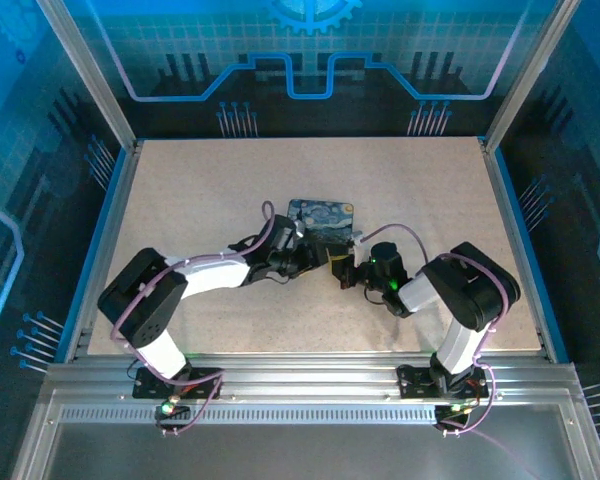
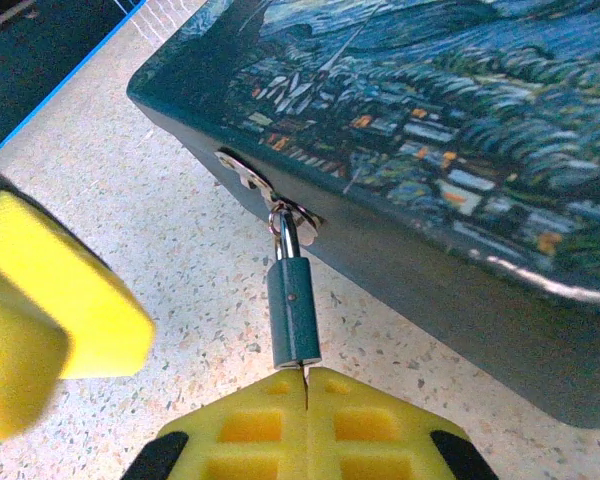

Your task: Unlock the padlock with the key

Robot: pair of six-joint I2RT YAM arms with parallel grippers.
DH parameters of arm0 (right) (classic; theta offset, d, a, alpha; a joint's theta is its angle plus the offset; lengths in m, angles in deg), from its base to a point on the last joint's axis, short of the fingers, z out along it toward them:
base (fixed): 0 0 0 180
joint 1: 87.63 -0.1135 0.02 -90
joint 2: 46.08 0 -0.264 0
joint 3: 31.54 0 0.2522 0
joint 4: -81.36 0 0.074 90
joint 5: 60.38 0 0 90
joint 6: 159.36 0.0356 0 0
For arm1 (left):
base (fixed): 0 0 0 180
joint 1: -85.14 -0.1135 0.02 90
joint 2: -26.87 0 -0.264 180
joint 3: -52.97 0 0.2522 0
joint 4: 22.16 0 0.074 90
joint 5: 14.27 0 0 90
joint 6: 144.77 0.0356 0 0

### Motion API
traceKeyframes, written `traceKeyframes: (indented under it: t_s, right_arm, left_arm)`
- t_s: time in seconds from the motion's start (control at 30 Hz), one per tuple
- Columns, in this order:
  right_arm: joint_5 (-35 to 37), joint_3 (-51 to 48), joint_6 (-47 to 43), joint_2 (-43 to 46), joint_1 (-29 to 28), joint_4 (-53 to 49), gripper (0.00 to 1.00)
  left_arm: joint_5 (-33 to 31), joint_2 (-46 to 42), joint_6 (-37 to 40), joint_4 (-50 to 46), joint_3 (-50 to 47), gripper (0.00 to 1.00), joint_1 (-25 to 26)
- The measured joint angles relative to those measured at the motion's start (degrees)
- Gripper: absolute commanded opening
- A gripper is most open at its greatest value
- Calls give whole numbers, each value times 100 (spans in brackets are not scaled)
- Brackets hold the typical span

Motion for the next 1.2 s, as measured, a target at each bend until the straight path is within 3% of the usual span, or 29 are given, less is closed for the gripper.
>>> traceKeyframes:
  t_s: [0.4, 1.2]
  right_arm:
    - [-345, 420, 586, 411, -13, -1196, 0]
    - [-584, 581, 1904, 411, -90, -1714, 0]
  left_arm:
    - [-262, -387, -868, 1460, -1217, 56, -109]
    - [-726, 669, -2695, 3904, -1733, 49, -31]
